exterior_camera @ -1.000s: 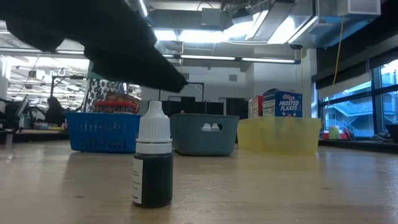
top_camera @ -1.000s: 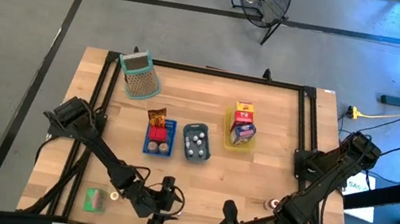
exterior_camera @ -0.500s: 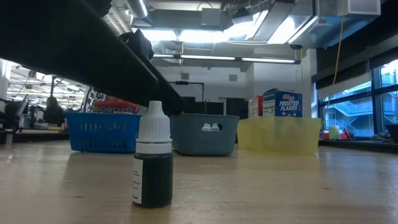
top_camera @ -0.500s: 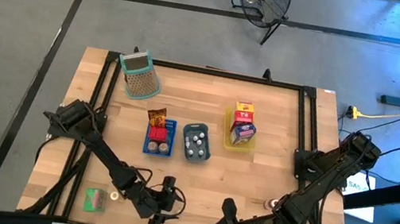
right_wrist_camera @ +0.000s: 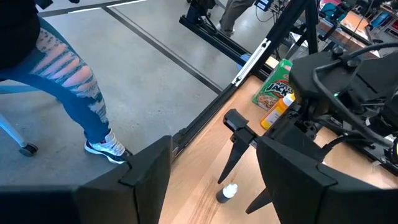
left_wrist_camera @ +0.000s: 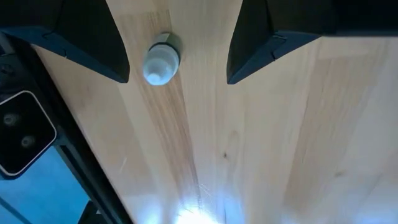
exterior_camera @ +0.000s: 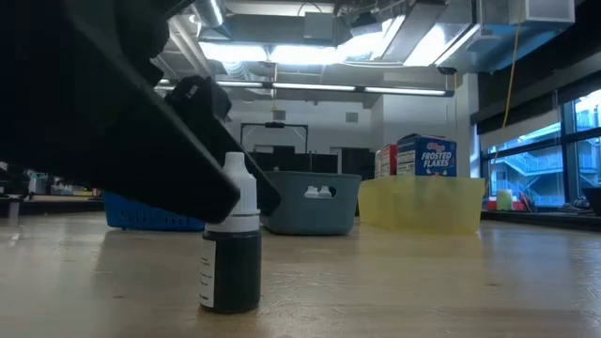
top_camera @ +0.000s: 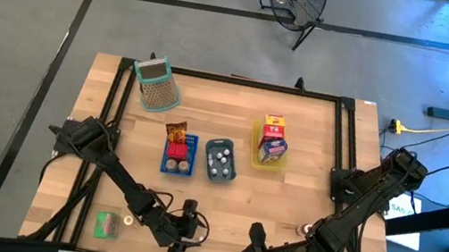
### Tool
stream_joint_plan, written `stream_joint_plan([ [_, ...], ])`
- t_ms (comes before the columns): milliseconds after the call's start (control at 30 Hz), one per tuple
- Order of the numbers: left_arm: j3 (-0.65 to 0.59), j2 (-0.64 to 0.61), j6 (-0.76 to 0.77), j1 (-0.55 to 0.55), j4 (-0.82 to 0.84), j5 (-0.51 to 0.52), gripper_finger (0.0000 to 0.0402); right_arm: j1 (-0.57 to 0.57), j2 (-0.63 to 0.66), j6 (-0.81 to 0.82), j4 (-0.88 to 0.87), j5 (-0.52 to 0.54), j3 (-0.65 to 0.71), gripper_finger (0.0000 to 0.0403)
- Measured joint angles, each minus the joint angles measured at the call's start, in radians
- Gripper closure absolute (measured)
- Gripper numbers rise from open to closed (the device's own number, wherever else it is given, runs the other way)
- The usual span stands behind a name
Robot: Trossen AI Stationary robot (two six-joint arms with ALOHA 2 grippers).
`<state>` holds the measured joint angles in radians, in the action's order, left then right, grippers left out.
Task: Pick & Place Kitchen Items
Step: Put the small food coloring bottle into the gray bin
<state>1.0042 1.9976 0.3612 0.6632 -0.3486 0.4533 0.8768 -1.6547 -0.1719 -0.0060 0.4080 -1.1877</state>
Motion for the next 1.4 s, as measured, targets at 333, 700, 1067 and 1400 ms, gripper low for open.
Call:
stream_joint_plan([
  [333, 0.000, 0.000, -0.032, -0.004, -0.022, 0.000, 0.0137, -0.001, 0.000, 0.000, -0.007, 0.003, 0.000, 0.0167],
  [700, 0.000, 0.000, -0.033, -0.004, -0.016, 0.000, 0.0137, -0.001, 0.000, 0.000, -0.012, 0.003, 0.000, 0.0167],
  [1067, 0.000, -0.001, -0.034, -0.023, -0.015, -0.035, 0.0183, -0.001, 0.000, 0.000, -0.013, 0.002, 0.000, 0.0167],
  [1400, 0.000, 0.004, -0.049, -0.029, 0.001, -0.067, 0.0226, -0.002, 0.000, 0.000, -0.013, -0.001, 0.000, 0.0167],
])
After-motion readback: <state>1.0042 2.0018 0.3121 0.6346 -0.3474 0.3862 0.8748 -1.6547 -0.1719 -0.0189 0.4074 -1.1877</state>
